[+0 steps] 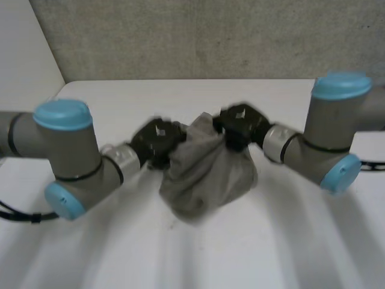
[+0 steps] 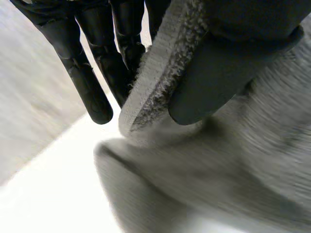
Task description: Fold the towel.
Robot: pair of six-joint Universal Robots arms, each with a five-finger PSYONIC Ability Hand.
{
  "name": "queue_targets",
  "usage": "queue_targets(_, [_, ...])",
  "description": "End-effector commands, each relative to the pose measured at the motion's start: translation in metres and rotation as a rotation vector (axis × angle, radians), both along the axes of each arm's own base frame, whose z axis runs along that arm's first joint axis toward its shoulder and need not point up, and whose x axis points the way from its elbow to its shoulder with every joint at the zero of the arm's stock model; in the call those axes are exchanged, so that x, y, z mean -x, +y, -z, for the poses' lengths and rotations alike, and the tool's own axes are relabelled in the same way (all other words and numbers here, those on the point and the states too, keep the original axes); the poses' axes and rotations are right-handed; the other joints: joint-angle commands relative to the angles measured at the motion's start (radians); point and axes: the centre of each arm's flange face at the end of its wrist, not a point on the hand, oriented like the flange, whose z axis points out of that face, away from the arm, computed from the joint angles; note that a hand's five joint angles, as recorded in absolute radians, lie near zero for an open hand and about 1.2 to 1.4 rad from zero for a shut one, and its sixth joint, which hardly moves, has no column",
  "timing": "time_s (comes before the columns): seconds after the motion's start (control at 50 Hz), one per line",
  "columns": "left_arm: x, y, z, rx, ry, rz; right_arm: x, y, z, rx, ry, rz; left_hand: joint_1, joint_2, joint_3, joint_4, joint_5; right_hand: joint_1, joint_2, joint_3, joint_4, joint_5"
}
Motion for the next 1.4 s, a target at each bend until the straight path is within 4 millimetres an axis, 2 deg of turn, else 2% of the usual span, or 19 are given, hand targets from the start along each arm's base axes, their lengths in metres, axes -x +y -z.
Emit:
queue_targets(0.02, [-0.008, -0.031, -0.141, 0.376, 0.364, -0.245, 0.017, -0.008, -0.157, 0.475, -0.332, 0.165, 0.243, 0.207, 0.208, 0.207, 0.232, 0.094, 0.094, 0.068, 0.062, 0.096])
queue_targets(0.04, [-0.017, -0.031, -0.174, 0.438, 0.500, -0.322, 0.017, -0.008, -0.157, 0.476, -0.333, 0.165, 0.243, 0.207, 0.208, 0.207, 0.232, 0.094, 0.094, 0.068, 0.062, 0.096])
queue_targets(0.06, [-0.017, -0.031, -0.175, 0.439, 0.502, -0.322, 0.026, -0.003, -0.187, 0.587, -0.426, 0.215, 0.243, 0.207, 0.208, 0.207, 0.232, 0.094, 0.094, 0.068, 0.062, 0.096])
queue_targets(0.1, [-0.036, -0.023, -0.223, 0.499, 0.740, -0.420, 0.034, 0.005, -0.211, 0.672, -0.513, 0.246, 0.243, 0.207, 0.208, 0.207, 0.232, 0.094, 0.094, 0.068, 0.062, 0.096])
queue_targets(0.16, [-0.042, -0.017, -0.230, 0.488, 0.796, -0.438, 0.041, 0.021, -0.224, 0.694, -0.554, 0.254, 0.243, 0.207, 0.208, 0.207, 0.232, 0.094, 0.094, 0.068, 0.062, 0.096])
queue_targets(0.22, [-0.040, -0.004, -0.208, 0.396, 0.749, -0.435, 0.036, 0.024, -0.191, 0.539, -0.436, 0.224, 0.243, 0.207, 0.208, 0.207, 0.232, 0.094, 0.094, 0.068, 0.062, 0.096])
queue_targets(0.28, [-0.036, 0.010, -0.163, 0.268, 0.636, -0.441, 0.029, 0.031, -0.144, 0.349, -0.270, 0.175, 0.243, 0.207, 0.208, 0.207, 0.232, 0.094, 0.094, 0.068, 0.062, 0.096])
queue_targets(0.3, [-0.034, 0.020, -0.138, 0.199, 0.576, -0.440, 0.029, 0.031, -0.144, 0.348, -0.269, 0.175, 0.243, 0.207, 0.208, 0.207, 0.232, 0.094, 0.094, 0.068, 0.062, 0.096])
queue_targets(0.32, [-0.034, 0.020, -0.138, 0.199, 0.576, -0.440, 0.029, 0.035, -0.115, 0.265, -0.154, 0.161, 0.243, 0.207, 0.208, 0.207, 0.232, 0.094, 0.094, 0.068, 0.062, 0.096])
queue_targets(0.34, [-0.031, 0.033, -0.112, 0.128, 0.505, -0.436, 0.029, 0.043, -0.090, 0.203, -0.027, 0.138, 0.243, 0.207, 0.208, 0.207, 0.232, 0.094, 0.094, 0.068, 0.062, 0.096])
queue_targets(0.36, [-0.031, 0.046, -0.087, 0.058, 0.426, -0.434, 0.029, 0.043, -0.090, 0.202, -0.026, 0.138, 0.243, 0.207, 0.208, 0.207, 0.232, 0.094, 0.094, 0.068, 0.062, 0.096])
queue_targets(0.4, [-0.033, 0.058, -0.065, -0.003, 0.347, -0.433, 0.032, 0.063, -0.046, 0.113, 0.231, 0.069, 0.243, 0.207, 0.208, 0.207, 0.232, 0.094, 0.094, 0.068, 0.062, 0.096])
queue_targets(0.52, [-0.051, 0.096, 0.005, -0.197, 0.046, -0.444, 0.047, 0.077, -0.014, 0.001, 0.414, 0.050, 0.243, 0.207, 0.208, 0.207, 0.232, 0.094, 0.094, 0.068, 0.062, 0.096])
queue_targets(0.62, [-0.060, 0.109, 0.017, -0.269, -0.045, -0.455, 0.057, 0.081, 0.002, -0.063, 0.445, 0.069, 0.243, 0.207, 0.208, 0.207, 0.232, 0.094, 0.094, 0.068, 0.062, 0.096])
queue_targets(0.76, [-0.063, 0.110, 0.006, -0.274, -0.039, -0.460, 0.066, 0.093, 0.007, -0.067, 0.442, 0.079, 0.176, 0.140, 0.141, 0.140, 0.165, 0.094, 0.094, 0.068, 0.062, 0.096])
queue_targets(0.8, [-0.064, 0.113, -0.007, -0.244, -0.016, -0.454, 0.068, 0.094, 0.007, -0.061, 0.439, 0.085, -0.610, -0.645, -0.644, -0.645, -0.620, 0.094, 0.094, 0.068, 0.062, 0.096])
queue_targets(0.84, [-0.064, 0.114, -0.012, -0.230, -0.006, -0.449, 0.072, 0.094, 0.009, -0.063, 0.439, 0.096, -0.838, -0.873, -0.872, -0.874, -0.848, 0.094, 0.094, 0.068, 0.062, 0.096])
queue_targets(1.02, [-0.065, 0.112, -0.026, -0.192, 0.037, -0.449, 0.090, 0.097, 0.018, -0.029, 0.422, 0.152, -0.881, -0.917, -0.916, -0.917, -0.892, 0.094, 0.094, 0.068, 0.062, 0.096])
queue_targets(1.4, [-0.089, 0.034, -0.004, -0.099, -0.167, -0.380, 0.102, 0.101, 0.037, -0.065, 0.411, 0.147, -0.834, -0.870, -0.869, -0.870, -0.845, 0.094, 0.094, 0.068, 0.062, 0.096])
